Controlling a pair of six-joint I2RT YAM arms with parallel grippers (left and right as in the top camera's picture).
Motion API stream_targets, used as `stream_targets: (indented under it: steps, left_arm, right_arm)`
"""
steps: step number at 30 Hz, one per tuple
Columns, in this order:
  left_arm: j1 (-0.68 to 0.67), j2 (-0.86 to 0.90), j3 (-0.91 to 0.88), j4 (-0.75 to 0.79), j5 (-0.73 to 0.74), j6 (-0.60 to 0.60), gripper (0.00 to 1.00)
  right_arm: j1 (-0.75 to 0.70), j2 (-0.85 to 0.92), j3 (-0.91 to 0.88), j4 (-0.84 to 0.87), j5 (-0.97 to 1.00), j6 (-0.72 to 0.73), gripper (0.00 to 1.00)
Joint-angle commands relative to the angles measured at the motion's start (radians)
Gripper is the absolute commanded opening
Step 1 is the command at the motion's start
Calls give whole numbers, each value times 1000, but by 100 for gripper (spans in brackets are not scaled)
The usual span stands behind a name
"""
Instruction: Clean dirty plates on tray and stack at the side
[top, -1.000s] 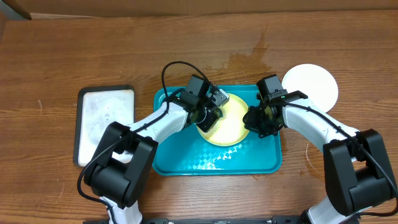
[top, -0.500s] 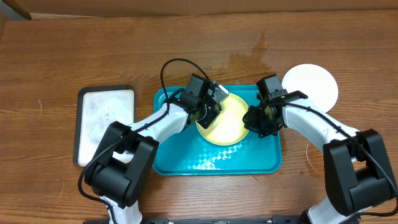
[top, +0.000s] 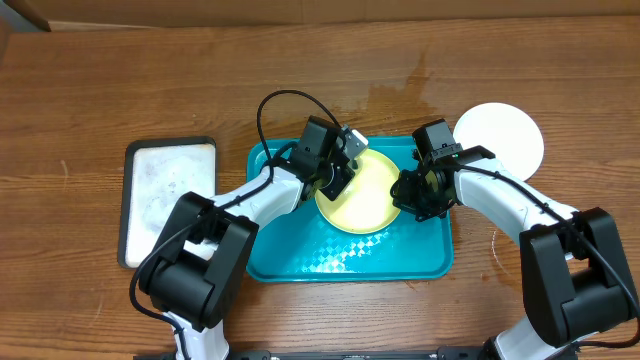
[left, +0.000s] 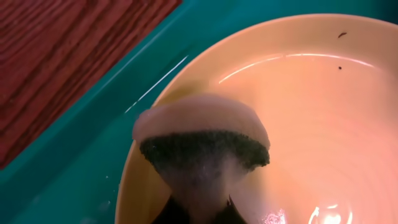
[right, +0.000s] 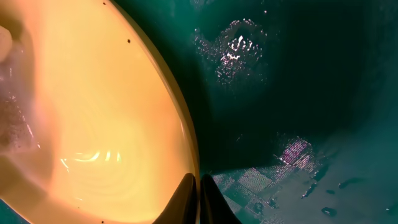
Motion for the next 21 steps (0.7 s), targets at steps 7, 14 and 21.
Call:
stream_targets:
  steps: [7, 14, 21]
  left_arm:
    - [4, 27, -18, 57, -24, 6, 4]
    - [4, 74, -18, 113, -29, -3, 4]
    - [4, 74, -16, 267, -56, -37, 4]
  right_arm:
    - [5, 5, -4, 5, -19, -11, 4]
    - [5, 5, -4, 6, -22, -11, 4]
    - [5, 5, -4, 10, -22, -11, 4]
